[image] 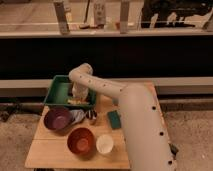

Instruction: Place banana in paper cup

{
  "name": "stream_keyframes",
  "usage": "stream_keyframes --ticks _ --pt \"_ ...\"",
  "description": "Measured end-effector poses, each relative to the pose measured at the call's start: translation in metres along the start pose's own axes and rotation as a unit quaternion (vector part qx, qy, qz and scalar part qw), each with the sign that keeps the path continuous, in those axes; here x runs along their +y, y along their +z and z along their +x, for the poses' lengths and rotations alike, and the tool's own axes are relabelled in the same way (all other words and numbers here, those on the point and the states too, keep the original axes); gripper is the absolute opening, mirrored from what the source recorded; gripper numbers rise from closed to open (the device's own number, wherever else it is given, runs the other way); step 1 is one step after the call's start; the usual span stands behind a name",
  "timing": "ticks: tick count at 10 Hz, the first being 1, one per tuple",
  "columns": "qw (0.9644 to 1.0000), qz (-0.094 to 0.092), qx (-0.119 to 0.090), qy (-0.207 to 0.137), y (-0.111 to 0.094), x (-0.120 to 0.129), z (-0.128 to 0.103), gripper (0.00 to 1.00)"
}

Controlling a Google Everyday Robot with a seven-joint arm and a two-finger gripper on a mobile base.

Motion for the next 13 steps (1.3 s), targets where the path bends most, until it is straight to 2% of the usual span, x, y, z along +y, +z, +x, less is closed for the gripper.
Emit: stream_keyframes --ticks 4,6,11,13 --pt "0.9976 0.028 -0.019 0.061 -0.038 -0.003 0.013 0.0" --pt "0.9961 0.035 -0.023 0.078 -0.049 -0.002 0.016 0.0" --pt "0.992 0.049 -0.048 0.106 -0.068 -0.001 0.022 0.0" --pt "0.9918 0.05 -0.053 0.105 -0.083 -0.003 0.019 0.0"
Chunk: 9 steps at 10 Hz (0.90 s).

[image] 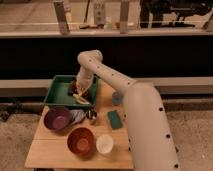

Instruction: Place banana in paper cup

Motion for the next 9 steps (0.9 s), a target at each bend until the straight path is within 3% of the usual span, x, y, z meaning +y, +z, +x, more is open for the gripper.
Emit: stream_keyframes --ticks 5,9 --pt "0.9994 0.019 -0.03 -0.004 -0.061 0.002 -0.024 0.0" --pt "0.9985 0.033 -0.038 -0.021 -0.1 0.022 -0.031 0.0"
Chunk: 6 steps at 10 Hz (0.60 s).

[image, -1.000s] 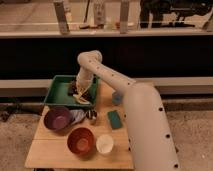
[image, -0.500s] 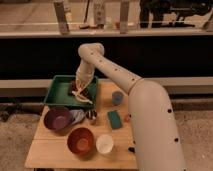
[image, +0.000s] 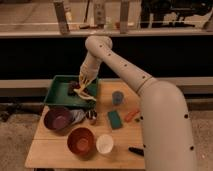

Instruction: Place banana in paper cup

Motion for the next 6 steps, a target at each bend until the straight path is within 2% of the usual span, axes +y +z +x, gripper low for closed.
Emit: stream_keyframes --ticks 4,6 --pt "0.9983 0.023 0.018 -0.05 -0.028 0.013 -0.025 0.0" --pt "0.9961 0.033 0.026 -0.077 -0.036 0.024 -0.037 0.0"
